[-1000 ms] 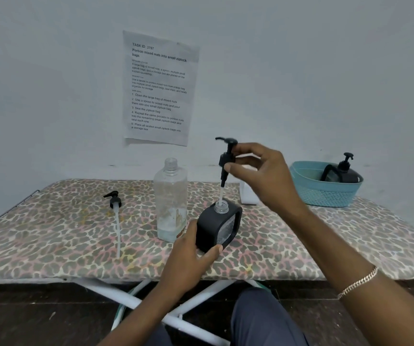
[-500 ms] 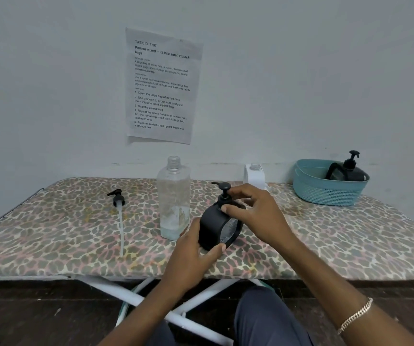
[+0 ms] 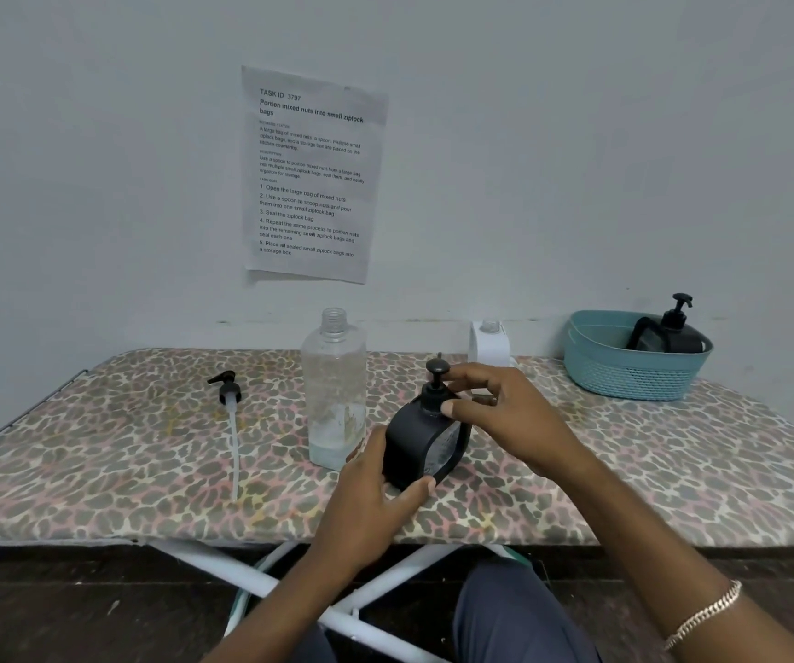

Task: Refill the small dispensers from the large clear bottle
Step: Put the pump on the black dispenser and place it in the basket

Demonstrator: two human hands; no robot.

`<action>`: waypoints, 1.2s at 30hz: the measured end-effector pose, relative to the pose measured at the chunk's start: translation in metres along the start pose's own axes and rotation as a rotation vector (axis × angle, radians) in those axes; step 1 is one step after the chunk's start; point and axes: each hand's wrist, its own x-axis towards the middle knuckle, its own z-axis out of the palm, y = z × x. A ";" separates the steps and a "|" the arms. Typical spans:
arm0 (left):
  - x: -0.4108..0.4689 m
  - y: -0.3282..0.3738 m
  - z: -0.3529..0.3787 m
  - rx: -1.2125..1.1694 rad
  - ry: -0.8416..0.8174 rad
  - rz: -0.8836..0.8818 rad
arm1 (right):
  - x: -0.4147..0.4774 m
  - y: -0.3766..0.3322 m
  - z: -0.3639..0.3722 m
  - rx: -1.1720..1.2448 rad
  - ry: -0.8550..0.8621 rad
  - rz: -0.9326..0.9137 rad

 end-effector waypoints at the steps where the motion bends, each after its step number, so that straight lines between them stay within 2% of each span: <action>1: 0.000 0.000 0.000 -0.001 0.000 -0.001 | 0.000 0.000 0.001 -0.007 0.014 -0.001; 7: 0.000 0.001 0.000 0.000 0.000 -0.002 | 0.002 0.009 0.013 -0.060 0.161 -0.020; 12: -0.001 0.002 0.000 0.003 -0.004 0.000 | 0.000 0.000 0.007 -0.015 -0.015 0.016; 18: -0.001 0.003 0.000 0.021 0.001 0.010 | -0.001 0.005 0.019 -0.026 0.135 0.040; 25: 0.000 0.000 0.000 0.008 -0.002 -0.005 | 0.000 0.001 0.010 0.059 -0.018 0.031; 29: 0.000 0.000 0.000 0.023 -0.002 0.003 | 0.001 0.004 0.020 0.027 0.129 0.019; 31: 0.000 0.000 0.000 0.022 -0.002 0.006 | 0.000 0.005 0.024 -0.017 0.148 0.020; 36: 0.000 0.000 0.000 0.008 -0.002 -0.004 | -0.001 -0.002 0.013 0.035 -0.029 0.039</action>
